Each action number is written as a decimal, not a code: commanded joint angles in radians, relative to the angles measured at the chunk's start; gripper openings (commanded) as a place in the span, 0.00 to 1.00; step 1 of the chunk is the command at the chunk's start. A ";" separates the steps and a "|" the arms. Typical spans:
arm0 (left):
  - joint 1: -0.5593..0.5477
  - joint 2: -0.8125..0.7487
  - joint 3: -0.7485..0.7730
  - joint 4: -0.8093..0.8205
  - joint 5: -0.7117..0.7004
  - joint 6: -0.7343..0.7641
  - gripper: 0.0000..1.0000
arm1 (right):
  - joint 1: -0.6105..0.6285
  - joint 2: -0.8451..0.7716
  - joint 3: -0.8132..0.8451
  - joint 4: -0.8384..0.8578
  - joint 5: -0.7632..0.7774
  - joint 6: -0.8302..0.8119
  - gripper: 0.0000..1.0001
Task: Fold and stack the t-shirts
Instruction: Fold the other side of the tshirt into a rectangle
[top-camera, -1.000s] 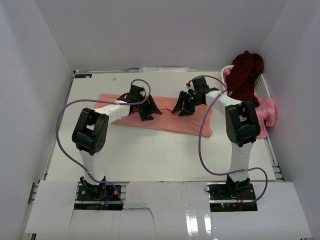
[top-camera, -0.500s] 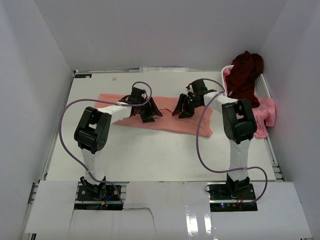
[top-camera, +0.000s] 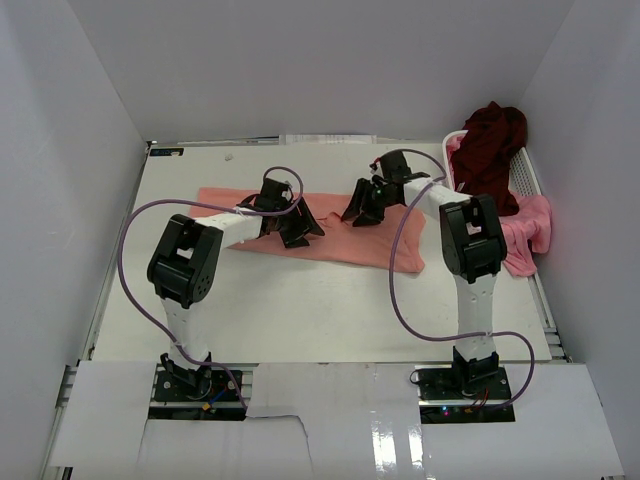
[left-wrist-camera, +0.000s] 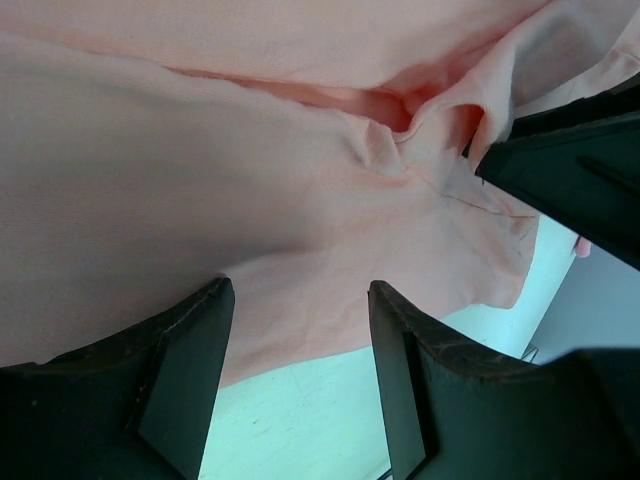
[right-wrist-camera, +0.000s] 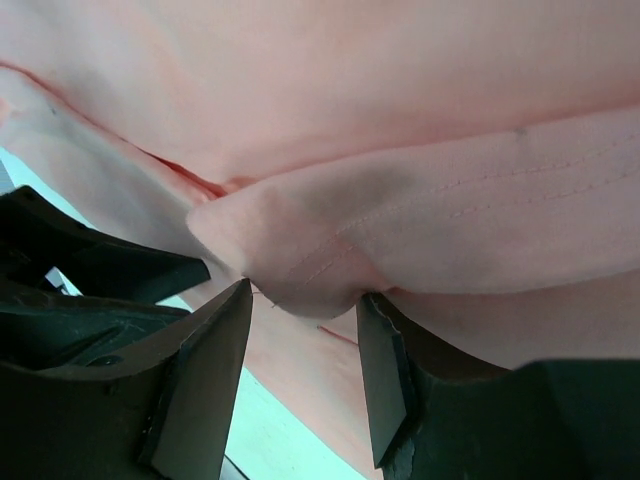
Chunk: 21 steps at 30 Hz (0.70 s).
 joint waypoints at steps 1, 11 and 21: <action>-0.003 -0.040 -0.025 -0.019 -0.004 0.017 0.68 | 0.005 0.020 0.067 0.037 -0.021 0.029 0.52; -0.003 -0.052 -0.039 -0.026 -0.007 0.026 0.67 | 0.004 0.155 0.285 0.061 -0.067 0.081 0.52; -0.003 -0.088 -0.042 -0.051 -0.003 0.040 0.67 | -0.007 0.249 0.480 0.151 -0.120 0.040 0.55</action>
